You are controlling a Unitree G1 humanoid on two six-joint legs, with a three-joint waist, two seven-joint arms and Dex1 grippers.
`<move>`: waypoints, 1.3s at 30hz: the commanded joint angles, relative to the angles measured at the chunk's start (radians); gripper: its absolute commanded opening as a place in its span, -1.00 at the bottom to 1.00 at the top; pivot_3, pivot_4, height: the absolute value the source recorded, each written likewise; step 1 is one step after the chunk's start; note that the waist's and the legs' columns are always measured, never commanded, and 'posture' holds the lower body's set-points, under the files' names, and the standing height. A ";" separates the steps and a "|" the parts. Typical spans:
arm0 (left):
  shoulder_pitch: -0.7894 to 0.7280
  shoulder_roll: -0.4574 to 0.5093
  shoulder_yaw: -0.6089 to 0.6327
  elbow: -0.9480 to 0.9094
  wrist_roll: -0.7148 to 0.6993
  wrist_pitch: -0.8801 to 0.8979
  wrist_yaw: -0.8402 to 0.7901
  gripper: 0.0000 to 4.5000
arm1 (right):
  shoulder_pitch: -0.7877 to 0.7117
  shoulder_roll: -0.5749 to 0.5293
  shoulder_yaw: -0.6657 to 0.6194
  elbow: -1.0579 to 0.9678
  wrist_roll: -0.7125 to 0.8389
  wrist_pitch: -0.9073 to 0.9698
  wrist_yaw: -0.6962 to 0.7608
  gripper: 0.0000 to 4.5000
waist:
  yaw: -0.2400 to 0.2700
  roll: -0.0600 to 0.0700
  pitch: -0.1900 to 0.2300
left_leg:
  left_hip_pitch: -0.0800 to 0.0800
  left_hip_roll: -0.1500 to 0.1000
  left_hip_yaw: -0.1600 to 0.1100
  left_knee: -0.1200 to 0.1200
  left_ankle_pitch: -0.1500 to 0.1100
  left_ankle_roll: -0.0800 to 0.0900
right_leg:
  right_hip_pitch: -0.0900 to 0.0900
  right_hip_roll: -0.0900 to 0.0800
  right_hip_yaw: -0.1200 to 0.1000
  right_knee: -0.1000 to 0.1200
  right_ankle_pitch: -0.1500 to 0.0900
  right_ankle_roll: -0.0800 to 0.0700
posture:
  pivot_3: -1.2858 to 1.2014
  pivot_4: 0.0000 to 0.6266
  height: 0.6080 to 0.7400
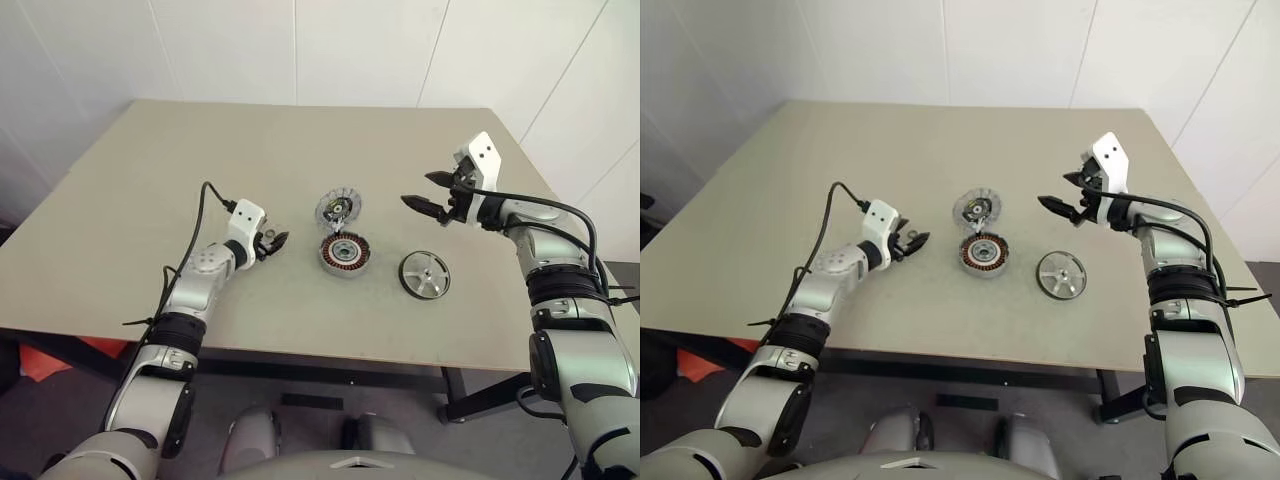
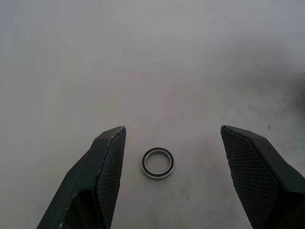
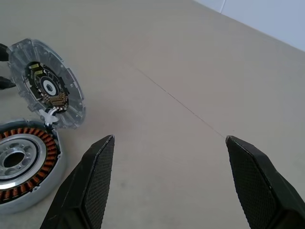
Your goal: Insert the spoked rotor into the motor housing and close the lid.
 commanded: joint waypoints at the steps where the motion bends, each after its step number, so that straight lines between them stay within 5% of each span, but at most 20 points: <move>1: -0.014 0.010 0.017 -0.027 0.001 0.012 0.019 0.48 | -0.041 -0.006 -0.007 -0.001 -0.004 -0.029 -0.013 0.87 | 0.001 0.000 0.000 | 0.000 0.000 0.000 0.000 0.000 0.000 | 0.000 0.000 0.000 0.000 0.000 0.000 | 0.03 -1.00 1.00; 24: -0.034 0.012 -0.022 0.020 0.039 0.090 0.008 0.48 | -0.092 0.001 -0.014 0.039 -0.029 -0.080 -0.084 0.87 | 0.001 0.000 0.000 | 0.000 0.000 0.000 0.000 0.000 0.000 | 0.000 0.000 0.000 0.000 0.000 0.000 | 0.03 -1.00 1.00; 28: -0.032 0.018 -0.016 0.029 0.043 0.090 0.020 0.12 | -0.105 0.002 -0.016 0.062 -0.031 -0.094 -0.100 0.87 | -0.004 0.000 0.000 | 0.001 0.000 0.000 0.000 0.001 0.000 | 0.000 0.000 0.000 0.001 0.000 0.000 | 0.03 -1.00 1.00; 36: -0.033 0.024 -0.012 0.039 0.041 0.084 0.026 0.12 | -0.127 0.003 -0.015 0.099 -0.033 -0.120 -0.126 0.87 | -0.006 0.000 0.000 | 0.001 0.000 0.000 0.000 0.001 0.000 | 0.000 0.000 0.000 0.001 0.000 0.000 | 0.03 -1.00 1.00; 39: -0.034 0.025 -0.013 0.043 0.041 0.081 0.025 -0.13 | -0.135 0.002 -0.017 0.111 -0.034 -0.130 -0.138 0.87 | -0.007 0.000 0.000 | 0.001 0.000 0.000 0.000 0.001 0.000 | 0.000 0.000 0.000 0.001 0.000 0.000 | 0.03 -1.00 1.00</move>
